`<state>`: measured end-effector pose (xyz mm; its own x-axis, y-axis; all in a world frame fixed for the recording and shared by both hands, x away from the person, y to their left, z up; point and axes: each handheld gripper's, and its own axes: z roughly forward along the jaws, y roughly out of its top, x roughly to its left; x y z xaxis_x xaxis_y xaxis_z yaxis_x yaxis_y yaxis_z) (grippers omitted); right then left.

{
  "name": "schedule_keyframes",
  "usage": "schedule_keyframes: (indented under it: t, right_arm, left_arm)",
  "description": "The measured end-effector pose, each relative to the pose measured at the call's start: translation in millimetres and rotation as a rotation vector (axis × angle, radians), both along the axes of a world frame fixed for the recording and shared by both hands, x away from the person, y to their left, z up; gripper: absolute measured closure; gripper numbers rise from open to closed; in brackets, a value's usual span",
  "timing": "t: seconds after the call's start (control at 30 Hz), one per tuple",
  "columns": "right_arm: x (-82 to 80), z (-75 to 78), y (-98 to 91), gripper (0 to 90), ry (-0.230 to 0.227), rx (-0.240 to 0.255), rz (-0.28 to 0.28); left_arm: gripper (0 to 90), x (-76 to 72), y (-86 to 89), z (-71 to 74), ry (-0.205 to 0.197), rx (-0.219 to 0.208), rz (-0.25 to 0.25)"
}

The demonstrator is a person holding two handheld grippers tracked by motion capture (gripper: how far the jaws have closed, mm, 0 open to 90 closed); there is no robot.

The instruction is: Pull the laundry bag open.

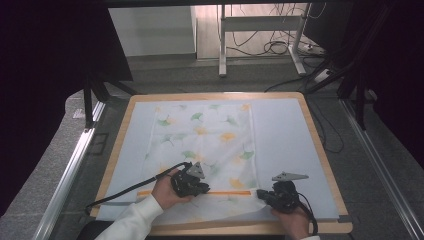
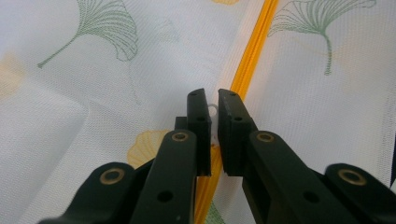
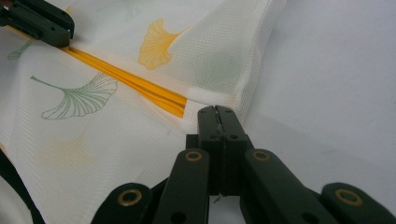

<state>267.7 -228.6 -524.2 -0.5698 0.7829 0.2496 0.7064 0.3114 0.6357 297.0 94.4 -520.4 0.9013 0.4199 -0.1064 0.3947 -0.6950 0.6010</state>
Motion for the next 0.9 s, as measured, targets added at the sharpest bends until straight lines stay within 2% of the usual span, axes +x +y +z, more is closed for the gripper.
schedule_keyframes:
  t: [0.17, 0.23, 0.53, 0.7, 0.83, 0.9]
  right_arm:
    - [0.3, 0.4, 0.2, 89.6, -0.003, -0.006, 0.008]
    - [-1.2, 1.3, 2.5, 89.6, -0.013, -0.024, 0.01]
    - [-2.6, 2.2, 5.6, 89.5, -0.034, -0.049, 0.02]
    - [-2.5, 3.8, 5.8, 89.5, -0.033, -0.051, 0.019]
    - [-0.7, 6.9, 5.5, 89.5, -0.045, -0.029, 0.009]
    - [5.0, 8.4, 7.6, 89.4, -0.047, -0.03, 0.002]
  left_arm:
    - [85.0, 1.2, -2.4, -3.3, 0.012, -0.016, 0.015]
    - [85.0, 1.3, -2.4, -3.1, 0.004, -0.005, 0.007]
    - [84.9, 1.6, -3.4, -3.0, -0.001, 0.001, 0.0]
    - [84.9, 1.6, -4.1, -2.5, -0.007, 0.009, -0.003]
    - [84.9, 1.1, -4.5, -2.7, -0.009, 0.009, -0.004]
    - [84.9, 2.0, -4.6, -2.6, -0.007, 0.008, -0.007]
